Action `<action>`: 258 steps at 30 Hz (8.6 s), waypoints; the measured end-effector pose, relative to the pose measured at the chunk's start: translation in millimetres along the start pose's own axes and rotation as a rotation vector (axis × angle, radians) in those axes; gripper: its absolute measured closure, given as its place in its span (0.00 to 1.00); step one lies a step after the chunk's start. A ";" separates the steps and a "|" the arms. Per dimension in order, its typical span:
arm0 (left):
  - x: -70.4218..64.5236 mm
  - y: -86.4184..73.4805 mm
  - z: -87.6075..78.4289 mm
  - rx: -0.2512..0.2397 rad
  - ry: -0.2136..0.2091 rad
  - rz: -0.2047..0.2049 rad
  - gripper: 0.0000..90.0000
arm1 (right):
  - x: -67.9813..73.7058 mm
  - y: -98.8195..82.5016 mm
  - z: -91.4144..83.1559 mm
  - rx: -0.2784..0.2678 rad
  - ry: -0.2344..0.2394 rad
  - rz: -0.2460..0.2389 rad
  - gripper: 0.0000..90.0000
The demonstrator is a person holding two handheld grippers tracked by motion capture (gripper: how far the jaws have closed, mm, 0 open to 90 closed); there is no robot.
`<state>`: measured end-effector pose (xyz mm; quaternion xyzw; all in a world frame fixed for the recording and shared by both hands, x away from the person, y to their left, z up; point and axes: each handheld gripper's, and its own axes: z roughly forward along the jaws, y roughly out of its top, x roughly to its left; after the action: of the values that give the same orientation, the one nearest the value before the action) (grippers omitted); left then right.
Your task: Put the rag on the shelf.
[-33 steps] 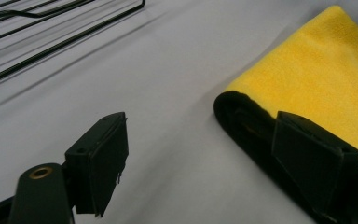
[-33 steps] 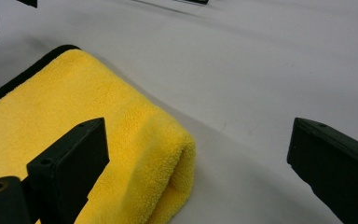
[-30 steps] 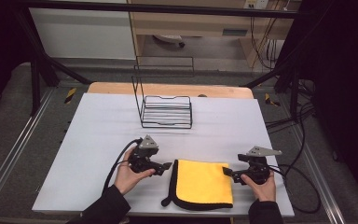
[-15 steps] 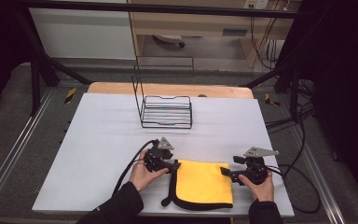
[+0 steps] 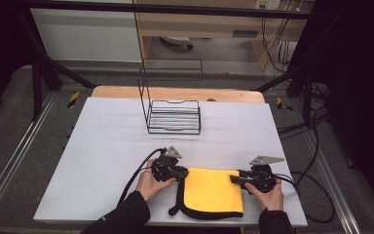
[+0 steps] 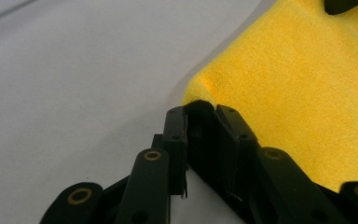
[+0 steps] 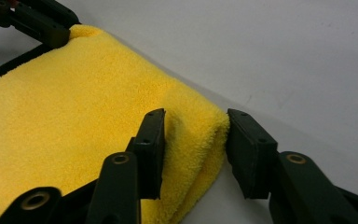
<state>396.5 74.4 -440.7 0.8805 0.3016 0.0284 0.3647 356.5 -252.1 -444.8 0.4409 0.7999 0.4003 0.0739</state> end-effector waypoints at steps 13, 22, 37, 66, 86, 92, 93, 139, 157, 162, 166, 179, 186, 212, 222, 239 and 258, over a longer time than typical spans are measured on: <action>-7.2 -4.1 -17.2 -0.012 0.041 0.012 0.91 | 9.5 13.8 5.0 0.014 0.002 0.003 0.88; -3.7 -21.6 -49.4 -0.049 0.118 -0.029 0.91 | 29.6 47.1 23.6 -0.056 -0.008 -0.062 0.88; 4.9 -60.4 -78.6 -0.065 0.207 -0.101 0.90 | 59.0 93.3 95.2 -0.046 -0.006 -0.187 0.88; 35.8 -52.0 -60.7 0.008 0.090 -0.046 0.72 | 46.2 27.9 40.4 -0.007 -0.065 -0.042 0.45; 28.1 -51.1 -56.7 0.023 0.107 -0.060 0.89 | 51.5 17.2 45.0 0.014 -0.015 0.090 0.84; 30.8 -51.2 -61.1 0.007 0.084 -0.095 0.91 | 49.4 24.1 43.3 0.008 0.003 0.086 0.90; 30.7 -51.7 -64.3 -0.002 0.078 -0.110 0.92 | 49.7 26.8 42.7 -0.001 -0.001 0.075 0.90; 53.8 -56.4 -93.4 -0.108 0.206 -0.125 0.20 | 49.6 65.4 52.4 -0.091 0.004 -0.088 0.15; 86.8 -3.7 -43.9 -0.058 0.209 -0.158 0.46 | 39.5 34.4 39.5 -0.086 -0.030 -0.033 0.05; 92.5 -4.2 -34.8 -0.053 0.194 -0.181 0.57 | 39.2 34.5 40.0 -0.086 -0.032 -0.037 0.06; 94.4 -5.7 -31.4 -0.053 0.162 -0.196 0.72 | 39.2 35.1 40.8 -0.092 -0.032 -0.028 0.06; 90.5 -6.0 -32.2 -0.039 0.163 -0.205 0.91 | 40.1 39.5 44.2 -0.111 -0.016 0.010 0.06; 87.2 -16.8 -49.1 -0.040 0.202 -0.204 0.92 | 52.0 56.0 53.7 -0.113 -0.025 -0.006 0.07; 94.9 -42.8 -50.9 -0.097 0.199 -0.201 0.81 | 68.6 99.4 136.6 -0.001 -0.009 0.032 0.62; 95.7 -42.9 -50.8 -0.095 0.204 -0.197 0.76 | 69.2 98.8 138.0 0.029 0.026 0.065 0.75; 91.5 -38.0 -62.7 -0.150 0.168 -0.198 0.89 | 70.9 105.9 123.0 0.014 0.060 0.093 0.90; 71.2 -22.3 -102.8 -0.278 0.146 -0.114 0.89 | 91.0 112.4 69.8 -0.177 0.087 -0.012 0.90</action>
<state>415.6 190.2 -392.3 0.7984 0.3701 0.1130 0.4612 407.4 -109.6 -390.9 0.4100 0.7667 0.4876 0.0800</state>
